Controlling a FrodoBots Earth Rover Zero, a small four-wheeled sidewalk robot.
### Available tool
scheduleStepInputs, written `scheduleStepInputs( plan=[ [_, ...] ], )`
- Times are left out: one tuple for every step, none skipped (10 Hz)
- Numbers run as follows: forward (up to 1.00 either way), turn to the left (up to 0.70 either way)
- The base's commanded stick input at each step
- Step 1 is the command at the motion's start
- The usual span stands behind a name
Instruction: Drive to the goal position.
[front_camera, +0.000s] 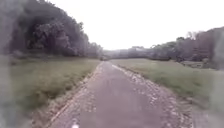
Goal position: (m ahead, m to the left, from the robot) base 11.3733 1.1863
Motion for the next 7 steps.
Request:
scheduleStepInputs(
  plan=[
    [0.85,0.0],
    [0.85,0.0],
    [0.85,0.0],
    [0.85,0.0],
    [0.85,0.0],
    [0.85,0.0],
    [0.85,0.0]
  ],
)
